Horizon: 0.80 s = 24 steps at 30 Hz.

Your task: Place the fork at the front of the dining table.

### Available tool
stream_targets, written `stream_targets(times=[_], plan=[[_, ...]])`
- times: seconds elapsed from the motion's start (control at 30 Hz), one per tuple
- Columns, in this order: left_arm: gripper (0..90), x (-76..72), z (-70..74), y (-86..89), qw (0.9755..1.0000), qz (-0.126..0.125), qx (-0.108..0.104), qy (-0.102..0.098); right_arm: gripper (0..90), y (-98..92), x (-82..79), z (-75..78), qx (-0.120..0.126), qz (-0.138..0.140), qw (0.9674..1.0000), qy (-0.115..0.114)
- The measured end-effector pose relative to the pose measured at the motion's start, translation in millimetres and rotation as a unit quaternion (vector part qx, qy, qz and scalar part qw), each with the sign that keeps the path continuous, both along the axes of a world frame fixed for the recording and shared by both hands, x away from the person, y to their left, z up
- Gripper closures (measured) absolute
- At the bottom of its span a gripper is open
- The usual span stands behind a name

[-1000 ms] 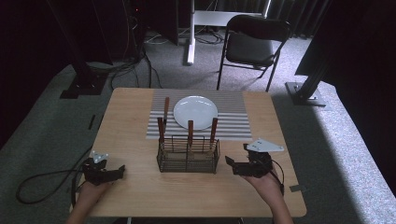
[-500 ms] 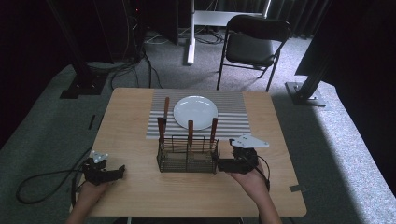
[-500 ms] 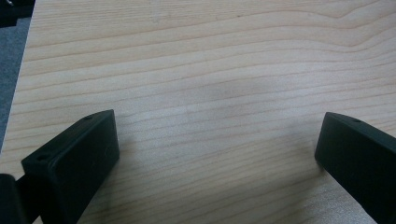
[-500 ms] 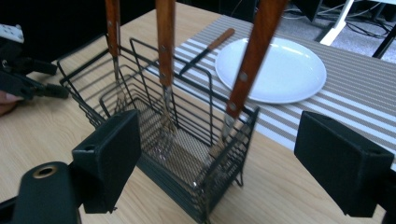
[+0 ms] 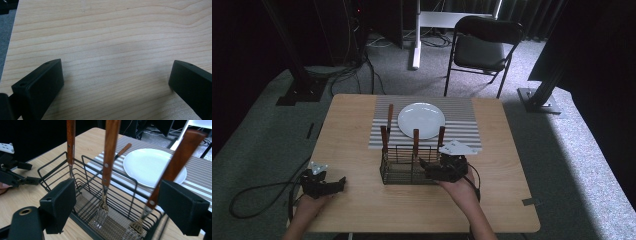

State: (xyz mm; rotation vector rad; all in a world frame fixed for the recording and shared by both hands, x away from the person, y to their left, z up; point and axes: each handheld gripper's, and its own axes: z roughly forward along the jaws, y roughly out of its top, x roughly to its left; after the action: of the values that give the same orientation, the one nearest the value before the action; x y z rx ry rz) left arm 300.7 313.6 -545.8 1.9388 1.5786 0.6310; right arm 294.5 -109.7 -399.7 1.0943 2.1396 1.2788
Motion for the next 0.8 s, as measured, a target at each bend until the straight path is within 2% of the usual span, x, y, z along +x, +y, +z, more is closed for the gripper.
stream_targets(times=[0.07, 0.3, 0.37, 0.4, 0.43, 0.47, 0.5, 0.57, 0.7, 0.8], plan=[[0.0, 0.0, -0.2, 0.0, 1.0, 0.0, 0.0, -0.001, 17.0, 6.6, 1.1, -0.5, -0.003, -0.007, 1.0, -0.002], [0.0, 0.0, -0.1, 0.0, 1.0, 0.0, 0.0, 0.0, 17.3, 24.6, 8.2, -0.5, 0.011, -0.034, 0.9994, -0.002], [0.0, 0.0, -0.1, 0.0, 1.0, 0.0, 0.0, 0.0, 20.4, 27.5, 9.0, -0.6, 0.011, -0.042, 0.9991, -0.004], [0.0, 0.0, 0.0, 0.0, 1.0, 0.0, 0.0, 0.0, 21.9, 31.6, 11.4, -1.1, 0.019, -0.055, 0.9983, -0.006], [0.0, 0.0, -0.1, 0.0, 1.0, 0.0, 0.0, 0.0, 21.9, 31.6, 11.4, -1.1, 0.019, -0.055, 0.9983, -0.006], [0.0, 0.0, -0.1, 0.0, 1.0, 0.0, 0.0, 0.0, 24.0, 35.9, 13.3, -1.5, 0.02, -0.073, 0.9971, -0.011], [0.0, 0.0, -0.1, 0.0, 1.0, 0.0, 0.0, 0.0, 24.1, 37.6, 14.5, -1.6, 0.022, -0.078, 0.9967, -0.01], [0.0, 0.0, -0.1, 0.0, 1.0, 0.0, -0.001, -0.001, 25.1, 39.2, 15.9, -1.7, 0.025, -0.083, 0.9962, -0.009], [0.0, 0.0, -0.1, 0.0, 1.0, 0.0, 0.0, 0.0, 33.1, 50.2, 20.5, -0.6, 0.026, -0.099, 0.9946, -0.017], [0.0, 0.0, -0.1, 0.0, 1.0, 0.0, 0.0, -0.001, 35.9, 55.9, 21.3, -0.2, 0.022, -0.111, 0.9932, -0.024]])
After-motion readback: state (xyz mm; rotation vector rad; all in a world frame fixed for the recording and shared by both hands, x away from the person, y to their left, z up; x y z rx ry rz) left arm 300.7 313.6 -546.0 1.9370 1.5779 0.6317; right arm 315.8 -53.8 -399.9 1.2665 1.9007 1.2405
